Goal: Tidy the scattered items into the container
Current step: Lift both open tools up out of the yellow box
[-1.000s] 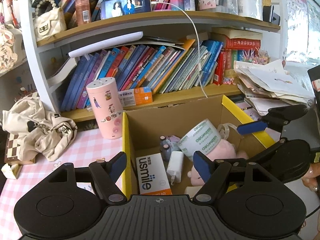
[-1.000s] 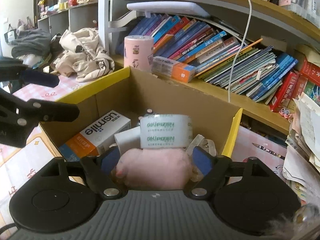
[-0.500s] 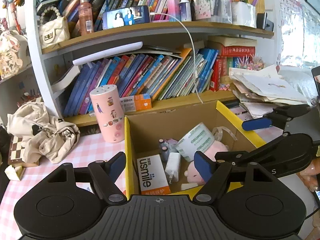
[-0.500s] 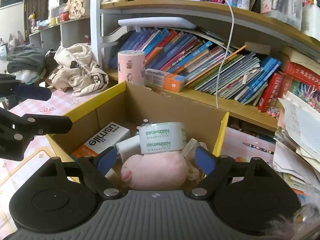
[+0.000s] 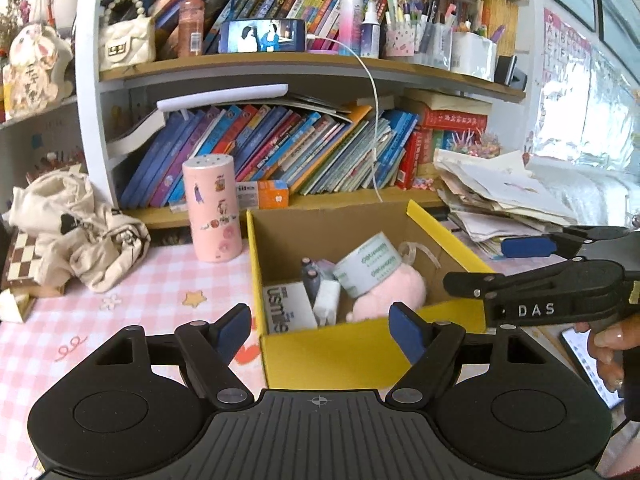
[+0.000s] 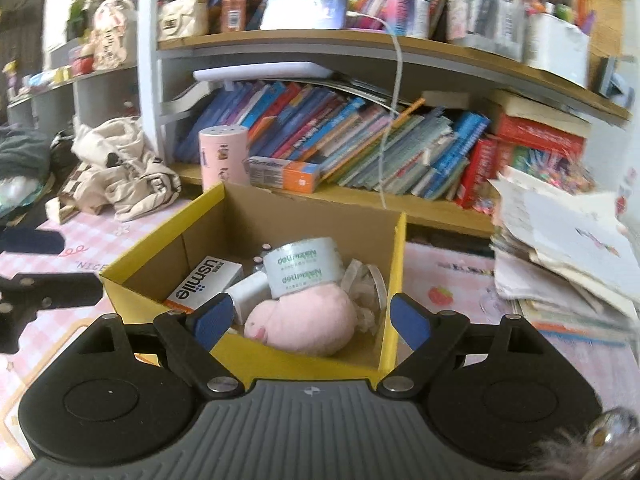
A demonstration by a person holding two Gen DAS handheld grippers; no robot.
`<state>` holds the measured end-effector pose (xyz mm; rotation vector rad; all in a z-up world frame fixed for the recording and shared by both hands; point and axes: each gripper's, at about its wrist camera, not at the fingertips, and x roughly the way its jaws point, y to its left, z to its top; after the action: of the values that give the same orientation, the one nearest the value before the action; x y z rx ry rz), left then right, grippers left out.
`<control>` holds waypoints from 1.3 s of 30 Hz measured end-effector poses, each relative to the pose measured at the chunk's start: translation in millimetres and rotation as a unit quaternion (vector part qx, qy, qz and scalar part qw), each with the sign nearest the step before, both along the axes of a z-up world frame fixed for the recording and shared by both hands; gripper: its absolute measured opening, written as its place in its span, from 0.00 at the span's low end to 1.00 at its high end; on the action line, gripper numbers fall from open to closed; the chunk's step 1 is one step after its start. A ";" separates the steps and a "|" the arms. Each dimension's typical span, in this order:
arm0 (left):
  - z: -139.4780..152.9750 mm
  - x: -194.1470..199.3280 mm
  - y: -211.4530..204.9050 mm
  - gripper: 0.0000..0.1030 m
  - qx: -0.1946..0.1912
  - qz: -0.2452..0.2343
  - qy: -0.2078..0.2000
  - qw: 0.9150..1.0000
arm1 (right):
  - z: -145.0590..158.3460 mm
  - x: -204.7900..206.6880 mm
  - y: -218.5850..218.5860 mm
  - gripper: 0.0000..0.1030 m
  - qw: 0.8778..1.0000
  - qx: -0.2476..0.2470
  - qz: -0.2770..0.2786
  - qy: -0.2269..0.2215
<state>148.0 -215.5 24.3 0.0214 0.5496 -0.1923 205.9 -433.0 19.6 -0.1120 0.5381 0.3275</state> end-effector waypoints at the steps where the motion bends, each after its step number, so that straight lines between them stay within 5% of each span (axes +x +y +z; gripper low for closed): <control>1: -0.8 -4.0 4.3 0.76 -0.001 -0.003 0.002 1.000 | -0.5 -6.1 2.7 0.83 1.000 0.002 -0.009 0.002; 22: -9.4 -86.2 91.6 0.81 -0.003 -0.026 0.005 1.000 | -16.4 -128.1 83.7 0.92 0.993 0.015 -0.115 0.024; 39: -15.0 -127.1 150.3 0.89 -0.005 0.022 0.008 1.000 | -25.3 -167.0 142.9 1.00 0.992 -0.008 -0.124 0.024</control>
<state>21.0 -65.1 9.4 -0.0025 0.5648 -0.1520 38.9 -290.1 -5.7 -0.0508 0.5952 0.0828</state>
